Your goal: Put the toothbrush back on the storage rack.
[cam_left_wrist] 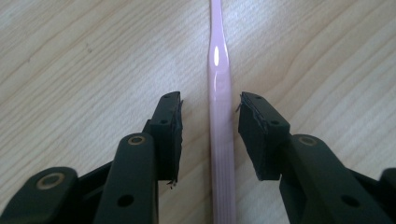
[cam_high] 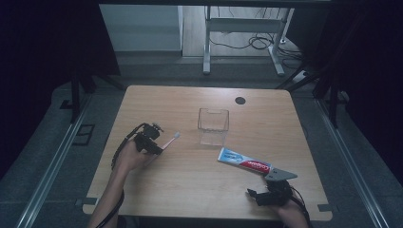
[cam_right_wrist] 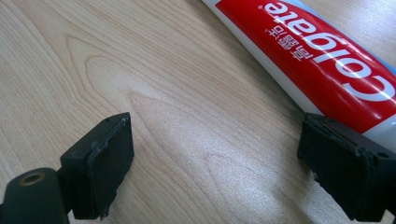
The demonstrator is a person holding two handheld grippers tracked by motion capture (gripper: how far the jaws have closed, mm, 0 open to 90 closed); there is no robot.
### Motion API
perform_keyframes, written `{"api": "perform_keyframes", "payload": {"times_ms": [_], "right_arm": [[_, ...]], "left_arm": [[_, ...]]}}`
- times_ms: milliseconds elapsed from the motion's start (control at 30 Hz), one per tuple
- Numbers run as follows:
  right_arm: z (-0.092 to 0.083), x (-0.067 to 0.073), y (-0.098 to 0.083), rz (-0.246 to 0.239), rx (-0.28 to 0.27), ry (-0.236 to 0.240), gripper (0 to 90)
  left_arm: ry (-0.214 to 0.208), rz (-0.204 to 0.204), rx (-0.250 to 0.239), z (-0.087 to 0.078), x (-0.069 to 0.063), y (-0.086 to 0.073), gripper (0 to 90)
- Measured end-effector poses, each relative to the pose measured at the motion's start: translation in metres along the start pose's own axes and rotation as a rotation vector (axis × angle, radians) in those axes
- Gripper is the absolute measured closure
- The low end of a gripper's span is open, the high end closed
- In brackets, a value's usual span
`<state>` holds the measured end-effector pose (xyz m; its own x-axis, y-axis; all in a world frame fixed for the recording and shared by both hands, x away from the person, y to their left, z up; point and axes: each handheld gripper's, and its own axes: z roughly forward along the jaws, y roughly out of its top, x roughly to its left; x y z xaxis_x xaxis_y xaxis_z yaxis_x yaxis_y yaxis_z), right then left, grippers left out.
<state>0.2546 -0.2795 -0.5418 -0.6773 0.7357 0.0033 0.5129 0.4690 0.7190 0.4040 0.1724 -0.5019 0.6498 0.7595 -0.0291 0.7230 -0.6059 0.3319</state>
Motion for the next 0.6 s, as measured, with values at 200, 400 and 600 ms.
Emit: {"api": "perform_keyframes", "payload": {"times_ms": [200,400,600], "right_arm": [[0.0,0.0,0.0,0.0,-0.001,0.0,10.5],[0.0,0.0,0.0,0.0,-0.001,-0.001,10.5],[0.0,0.0,0.0,0.001,-0.001,0.0,10.5]], "left_arm": [[0.002,0.007,0.021,0.007,-0.001,0.009,62.2],[0.007,-0.002,0.026,0.01,0.0,0.014,67.8],[-0.016,-0.018,0.027,0.011,-0.001,0.014,77.3]]}}
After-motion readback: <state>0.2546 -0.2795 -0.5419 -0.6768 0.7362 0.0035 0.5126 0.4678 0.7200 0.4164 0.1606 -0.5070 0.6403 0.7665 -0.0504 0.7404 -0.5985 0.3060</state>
